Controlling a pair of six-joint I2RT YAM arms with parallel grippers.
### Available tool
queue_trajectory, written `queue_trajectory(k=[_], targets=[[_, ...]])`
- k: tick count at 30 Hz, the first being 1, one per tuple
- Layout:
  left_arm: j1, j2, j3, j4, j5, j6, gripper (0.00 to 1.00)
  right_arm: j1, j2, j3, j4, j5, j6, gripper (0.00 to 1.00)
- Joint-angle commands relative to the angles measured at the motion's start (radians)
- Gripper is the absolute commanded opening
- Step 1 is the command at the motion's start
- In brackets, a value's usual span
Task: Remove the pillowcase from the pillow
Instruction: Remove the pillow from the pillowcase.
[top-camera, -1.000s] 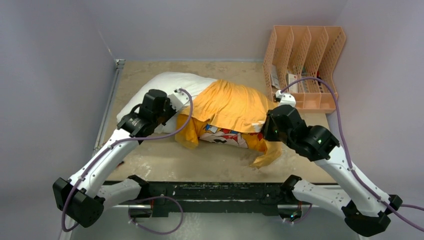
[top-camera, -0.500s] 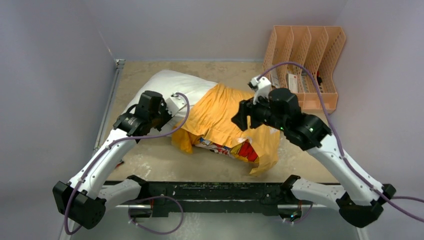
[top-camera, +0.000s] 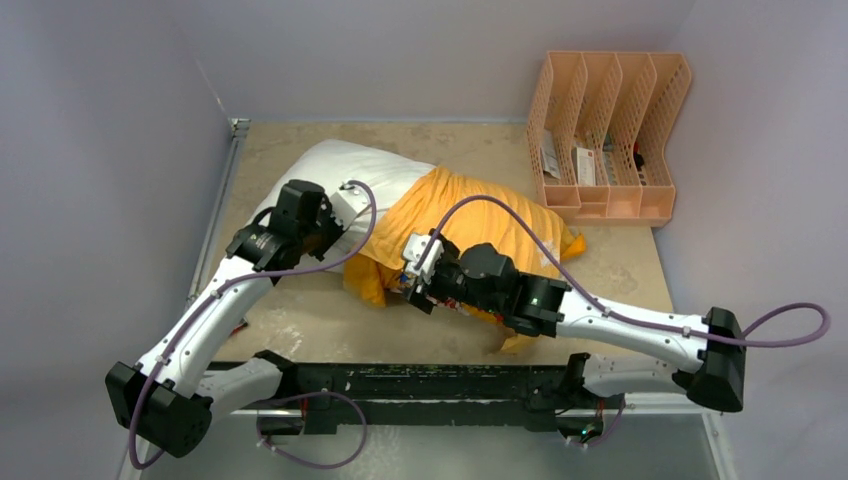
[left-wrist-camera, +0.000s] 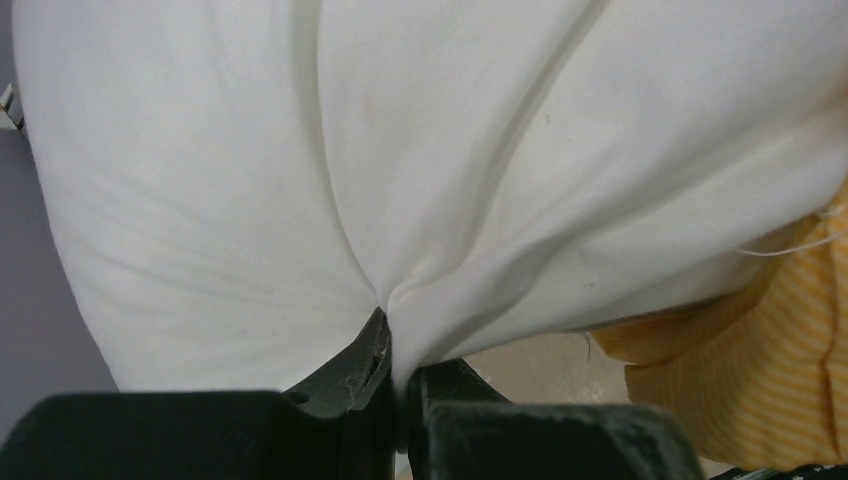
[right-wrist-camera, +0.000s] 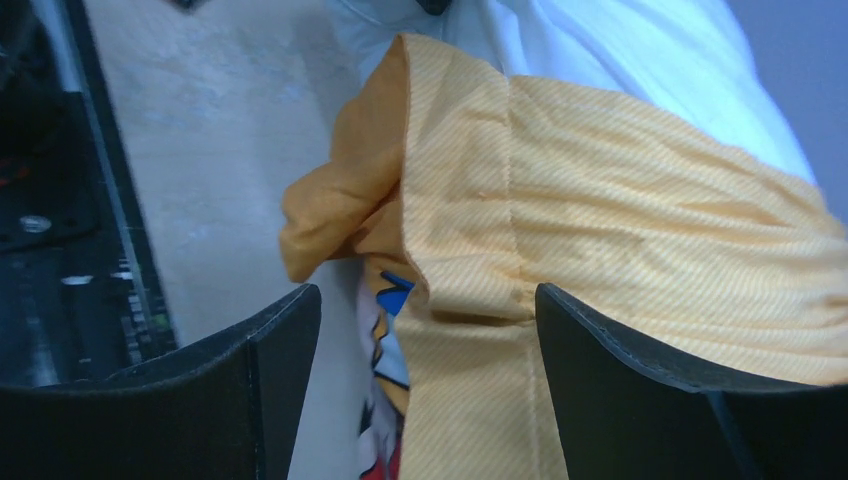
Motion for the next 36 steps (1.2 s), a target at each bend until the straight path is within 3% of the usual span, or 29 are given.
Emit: queue_trajectory(k=[1,6,10,13,18,21,24,31,34,36], targets=[[0.01,-0.005,0.061,0.085,0.028,-0.049,0.0,0.015,0.005,-0.071,0.392,0.107,-0.287,0.81],[0.01,-0.001,0.068,0.09,0.027,-0.062,0.0,0.015,0.114,-0.028,0.411,0.139,-0.386,0.79],[0.01,0.006,0.074,0.088,0.026,-0.071,0.0,0.015,0.191,-0.061,0.584,0.317,-0.476,0.77],[0.01,0.009,0.077,0.091,0.019,-0.075,0.0,0.016,0.188,-0.097,0.59,0.312,-0.467,0.75],[0.01,0.015,0.086,0.084,-0.01,-0.068,0.0,0.015,0.132,-0.118,0.431,0.324,-0.311,0.21],[0.01,0.013,0.082,0.085,-0.03,-0.064,0.0,0.016,0.076,-0.141,0.352,0.338,-0.259,0.0],[0.011,0.02,0.084,0.09,-0.081,-0.086,0.0,0.015,-0.014,-0.161,0.236,0.323,-0.16,0.0],[0.073,0.074,0.138,0.107,-0.151,-0.15,0.0,0.016,-0.201,-0.151,-0.225,0.184,0.072,0.0],[0.128,0.105,0.176,0.105,-0.152,-0.153,0.0,0.016,-0.261,-0.126,-0.358,0.159,0.145,0.0],[0.22,0.107,0.201,0.102,-0.114,-0.15,0.0,0.016,-0.334,-0.097,-0.459,0.054,0.165,0.0]])
